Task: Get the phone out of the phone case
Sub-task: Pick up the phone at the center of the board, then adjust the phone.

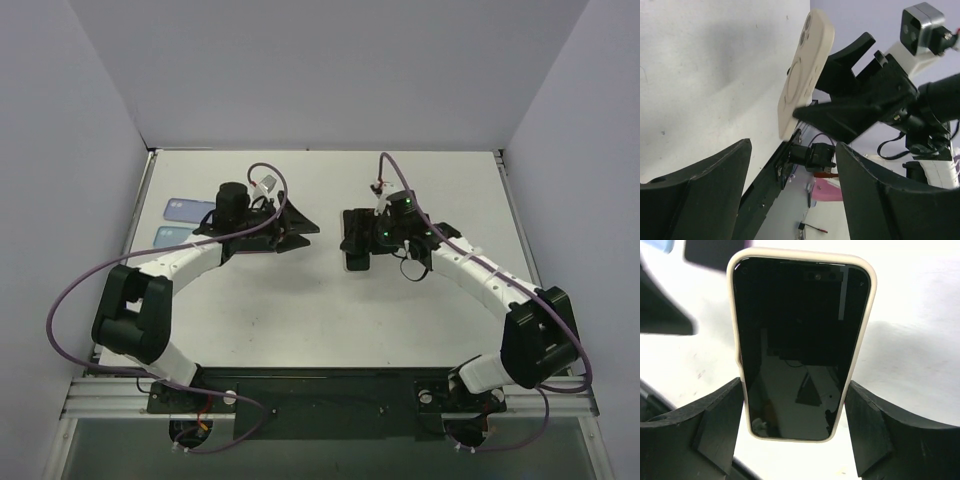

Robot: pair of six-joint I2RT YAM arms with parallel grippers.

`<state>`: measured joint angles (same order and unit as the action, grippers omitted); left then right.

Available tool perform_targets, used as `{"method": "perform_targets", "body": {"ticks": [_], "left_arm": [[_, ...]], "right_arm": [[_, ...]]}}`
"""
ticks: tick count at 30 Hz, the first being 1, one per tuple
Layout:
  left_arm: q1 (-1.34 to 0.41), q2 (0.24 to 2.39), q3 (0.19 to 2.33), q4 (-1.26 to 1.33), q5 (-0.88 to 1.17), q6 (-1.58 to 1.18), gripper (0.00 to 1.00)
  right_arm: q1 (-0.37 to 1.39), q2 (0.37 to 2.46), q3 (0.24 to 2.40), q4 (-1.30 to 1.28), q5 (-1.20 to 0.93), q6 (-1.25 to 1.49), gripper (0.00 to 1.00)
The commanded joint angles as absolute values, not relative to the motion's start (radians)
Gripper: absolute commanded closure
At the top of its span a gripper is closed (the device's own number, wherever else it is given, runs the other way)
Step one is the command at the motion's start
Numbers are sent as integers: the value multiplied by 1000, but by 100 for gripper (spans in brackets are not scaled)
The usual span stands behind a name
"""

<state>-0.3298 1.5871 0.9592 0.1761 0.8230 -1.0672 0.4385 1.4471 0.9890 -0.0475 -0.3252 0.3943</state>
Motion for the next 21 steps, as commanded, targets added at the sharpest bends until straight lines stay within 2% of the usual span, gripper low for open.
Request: {"method": "perform_targets", "body": {"ticks": [1,7,9,10,15,20,21], "left_arm": [[-374,1574,992,189,822,-1016,21],[-394,1601,1005,155,825,-983,21],[-396,1615,1014,124,813,-962,26],[-396,1629,1022,97,811,-948,33],[-403,1651,1011,149,848,-974,52],[-428,1648,971,288,896,-1040,85],[-431,1643,966,311,899,-1051,89]], "right_arm": [[569,1379,1034,3,-347,359,100],[684,1353,1118,-83,-321,315,100],[715,1338,1127,-92,-296,304,100],[722,1333,1138,-103,-292,292,100],[781,1353,1196,-225,-213,218,100],[795,1361,1192,-261,-135,210,100],[793,1364,1192,-277,-120,222,89]]}}
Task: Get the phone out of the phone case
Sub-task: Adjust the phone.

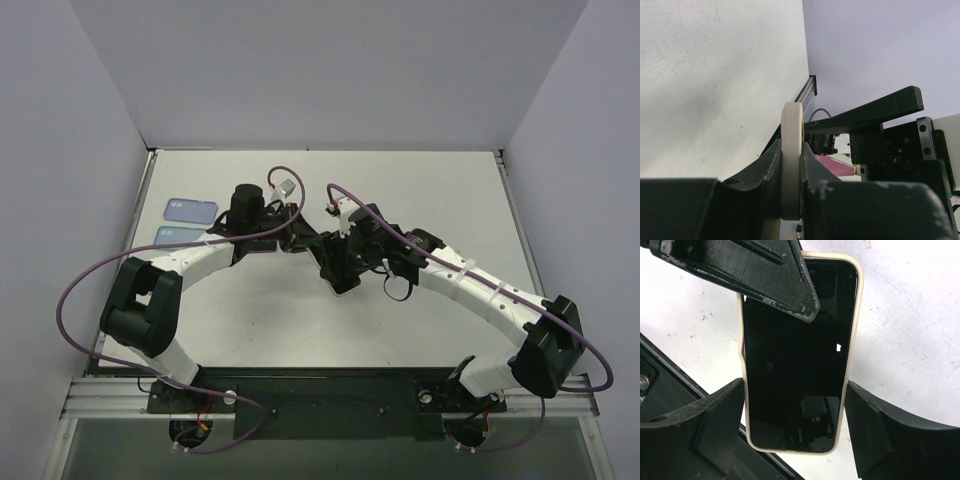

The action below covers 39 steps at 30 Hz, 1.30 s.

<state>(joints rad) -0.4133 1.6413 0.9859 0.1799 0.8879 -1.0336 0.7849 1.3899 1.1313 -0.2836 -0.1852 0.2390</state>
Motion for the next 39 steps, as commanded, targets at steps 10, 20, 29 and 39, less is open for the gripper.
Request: {"method": "perform_targets", "body": {"ticks": [10,20,29,39], "left_arm": [[-440,1539,945,442,899,-1046,100],[-483,1493,916,651,968,-1115,100],[-512,1519,905,897,1032,-1265,89],[-538,1540,902,948,1057,-1308,62]], "right_arm": [[603,1255,978,-140,-438,414,13],[508,1266,778,349,-892,661,34],[509,1293,701,791,-1023,960,100],[506,1276,732,813,-985,963,100]]}}
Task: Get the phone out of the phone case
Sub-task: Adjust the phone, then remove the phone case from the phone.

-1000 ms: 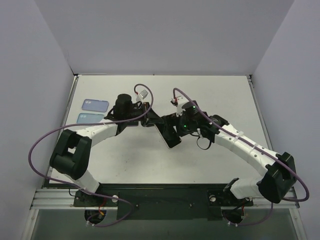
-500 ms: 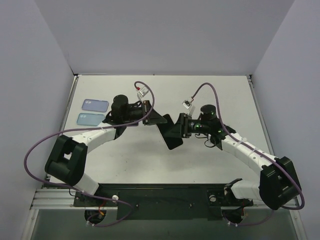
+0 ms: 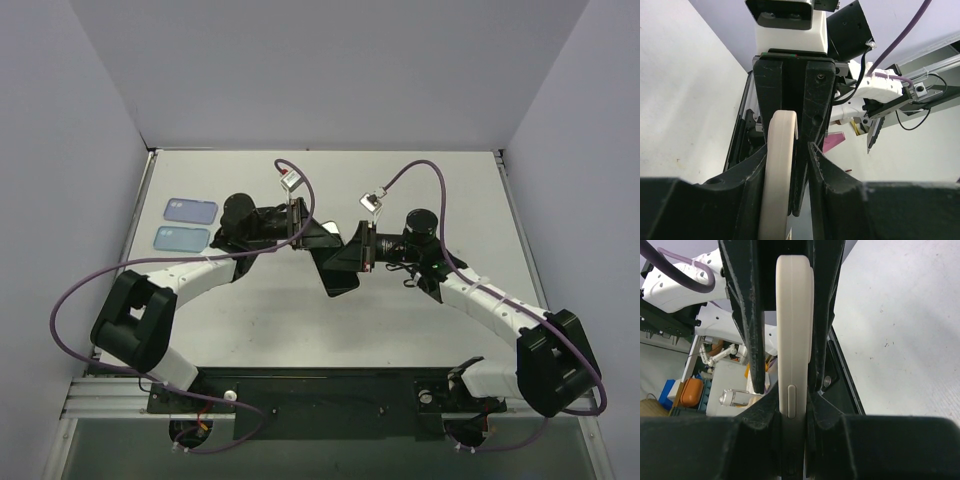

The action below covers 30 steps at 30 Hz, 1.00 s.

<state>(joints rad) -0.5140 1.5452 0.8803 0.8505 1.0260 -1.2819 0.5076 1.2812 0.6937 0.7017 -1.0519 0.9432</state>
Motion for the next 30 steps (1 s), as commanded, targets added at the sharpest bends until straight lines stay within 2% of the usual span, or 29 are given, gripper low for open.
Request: {"method": "perform_targets", "body": {"ticks": [1,5,6,7,9,10,11,13,16,18,20,21,24,30], "left_arm": [[-538,1537,902,951,1058,-1308,67],[-531,1517,900,946,1049,-1299,86],[-526,1511,899,943,1042,-1295,88],[-516,1500,899,934,1037,-1286,90],[-503,1483,896,910,1017,-1269,95],[-493,1477,896,901,1009,-1261,96],[-489,1457,890,882,974,-1247,99],[-483,1404,874,801,878,-1198,100],[-489,1309,862,588,677,-1141,100],[-492,1229,839,557,553,-1135,100],[-494,1152,812,519,438,-1147,100],[-494,1119,813,497,381,-1157,100],[-492,1077,828,410,327,-1183,100],[-494,1069,816,413,333,-1316,100]], "right_arm": [[506,1275,735,810,-980,956,100],[508,1272,744,746,-979,907,100],[508,1264,745,680,-976,869,93],[508,1249,746,605,-965,841,80],[508,1223,738,519,-939,779,66],[506,1212,727,502,-925,756,51],[508,1189,721,485,-898,758,44],[512,1163,686,564,-853,811,36],[520,1151,600,820,-836,1021,34],[532,1150,565,957,-793,1113,34],[566,1164,560,1023,-773,1141,36],[595,1172,566,1034,-779,1144,41],[630,1177,566,1049,-790,1141,48],[649,1149,531,1195,-811,1201,57]]}}
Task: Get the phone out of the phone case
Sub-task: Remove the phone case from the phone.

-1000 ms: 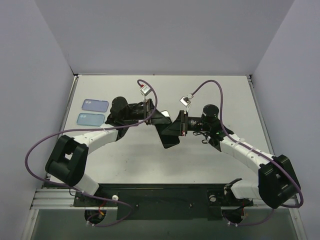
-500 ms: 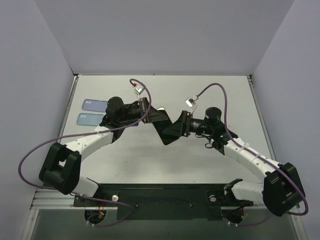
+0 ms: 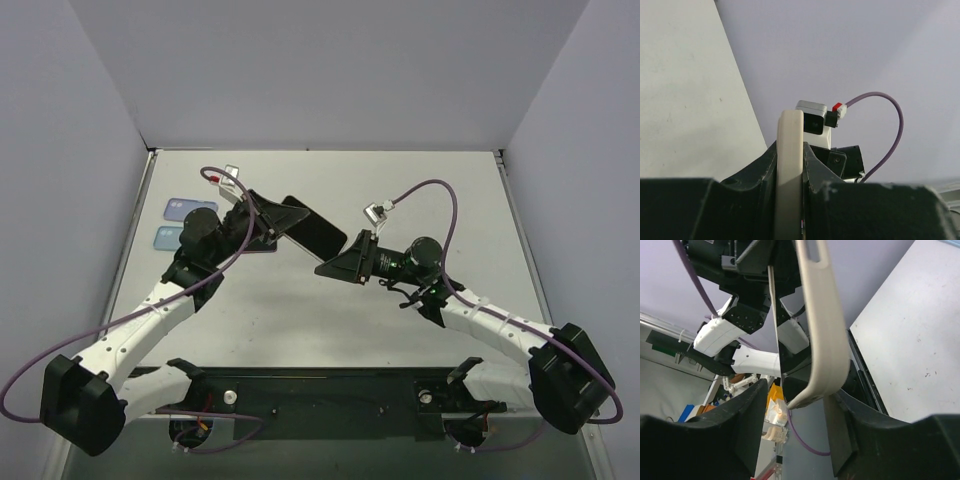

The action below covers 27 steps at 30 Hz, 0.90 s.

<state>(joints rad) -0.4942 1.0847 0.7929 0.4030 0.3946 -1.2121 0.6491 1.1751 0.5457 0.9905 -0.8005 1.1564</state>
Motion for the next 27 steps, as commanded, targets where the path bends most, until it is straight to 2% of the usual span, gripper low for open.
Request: {"method": "perform_targets", "body": {"ticks": [1,2,7,10,15,16,20,22,23,24,25,26,27], "left_arm": [[-494,1071,816,413,340,-1330,100],[-494,1072,819,413,348,-1339,100],[-494,1077,839,405,377,-1351,100],[-494,1084,850,414,406,-1380,100],[-494,1118,858,465,477,-1463,100],[-492,1121,853,475,500,-1486,100],[-486,1164,824,639,612,-1679,100],[-489,1204,828,748,690,-1799,100],[-492,1225,834,815,736,-1878,100],[-502,1232,830,884,750,-1919,100],[-503,1235,824,923,764,-1972,100],[-509,1232,809,966,761,-1999,100],[-512,1220,801,980,755,-2022,100]], "right_arm": [[649,1138,531,1192,-810,1190,59],[649,1135,529,1184,-808,1183,60],[650,1140,541,1201,-828,1186,82],[646,1147,541,1250,-853,1206,90],[634,1143,554,1226,-862,1186,94],[634,1141,557,1226,-864,1175,99],[641,1109,549,1200,-903,1062,100],[649,1046,558,1030,-919,902,100],[663,984,593,773,-910,796,100],[695,953,618,618,-847,553,100],[716,907,685,302,-806,440,100],[753,897,713,182,-723,266,100],[755,897,760,73,-700,224,100]]}}
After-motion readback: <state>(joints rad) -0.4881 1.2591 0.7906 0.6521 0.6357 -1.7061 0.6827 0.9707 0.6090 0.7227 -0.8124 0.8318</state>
